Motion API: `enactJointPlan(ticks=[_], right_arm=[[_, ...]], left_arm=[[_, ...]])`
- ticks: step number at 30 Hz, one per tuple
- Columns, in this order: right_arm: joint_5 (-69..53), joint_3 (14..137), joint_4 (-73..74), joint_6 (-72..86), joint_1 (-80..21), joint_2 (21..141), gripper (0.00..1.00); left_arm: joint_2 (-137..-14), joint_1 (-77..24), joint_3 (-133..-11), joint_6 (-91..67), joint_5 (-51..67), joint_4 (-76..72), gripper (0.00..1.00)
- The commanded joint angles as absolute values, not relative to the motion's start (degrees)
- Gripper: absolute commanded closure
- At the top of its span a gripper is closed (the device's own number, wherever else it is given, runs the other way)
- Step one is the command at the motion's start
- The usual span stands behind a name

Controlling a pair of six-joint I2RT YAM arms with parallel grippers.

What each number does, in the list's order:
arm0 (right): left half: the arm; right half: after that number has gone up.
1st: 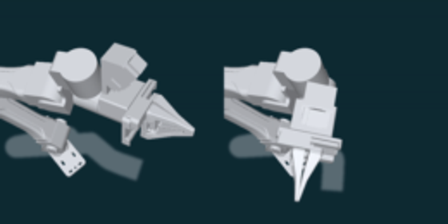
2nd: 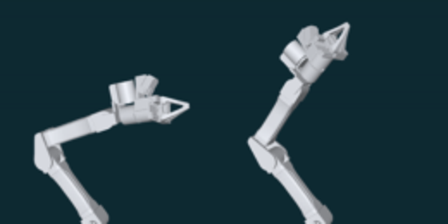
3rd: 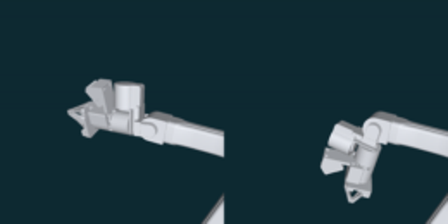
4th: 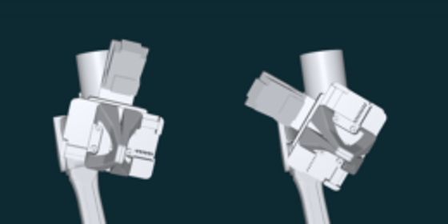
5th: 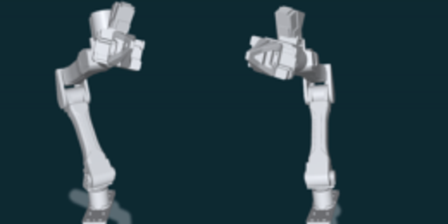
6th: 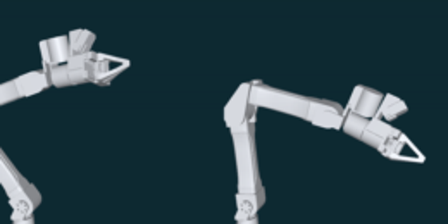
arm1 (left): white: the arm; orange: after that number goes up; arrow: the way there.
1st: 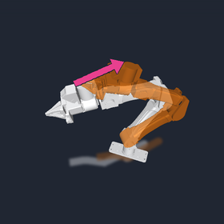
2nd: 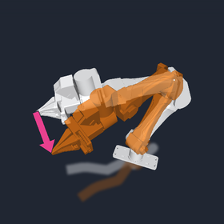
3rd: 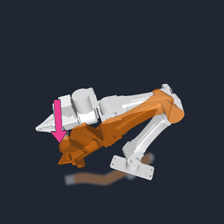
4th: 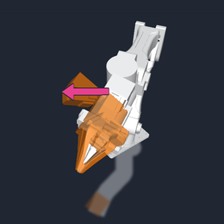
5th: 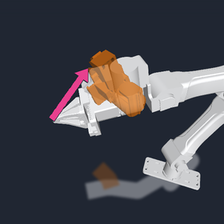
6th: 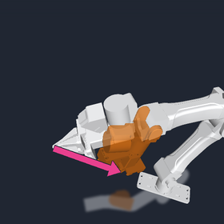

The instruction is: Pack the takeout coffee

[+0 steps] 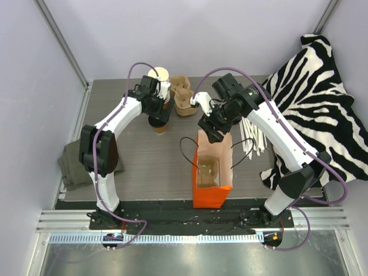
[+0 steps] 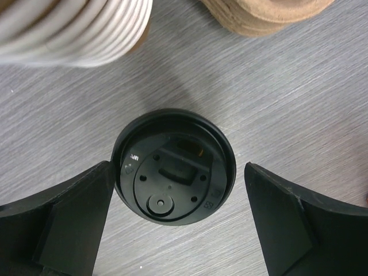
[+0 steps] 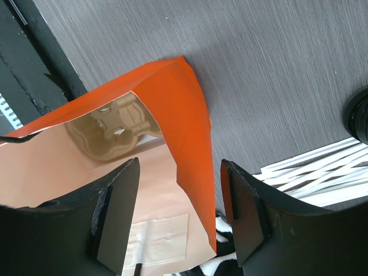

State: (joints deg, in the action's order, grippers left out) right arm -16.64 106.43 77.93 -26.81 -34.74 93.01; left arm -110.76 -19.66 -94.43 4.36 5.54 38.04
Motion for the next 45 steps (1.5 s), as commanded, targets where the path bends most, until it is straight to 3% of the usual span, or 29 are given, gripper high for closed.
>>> enactJointPlan(ticks=[1, 23, 45], right_arm=[[-16.9, 107.1, 80.5, -26.5, -34.5, 91.1, 0.35], [-16.3, 107.8, 81.3, -26.2, -34.2, 91.4, 0.35], [-16.7, 108.1, 81.6, -26.4, -33.6, 92.0, 0.34]], left_arm=[[-106.7, -19.6, -92.2, 2.7, 4.5, 34.4, 0.00], [-99.8, -19.4, -78.1, -2.6, 3.9, 18.4, 0.00], [-96.5, -19.5, -75.0, -1.4, 2.6, 16.7, 0.00]])
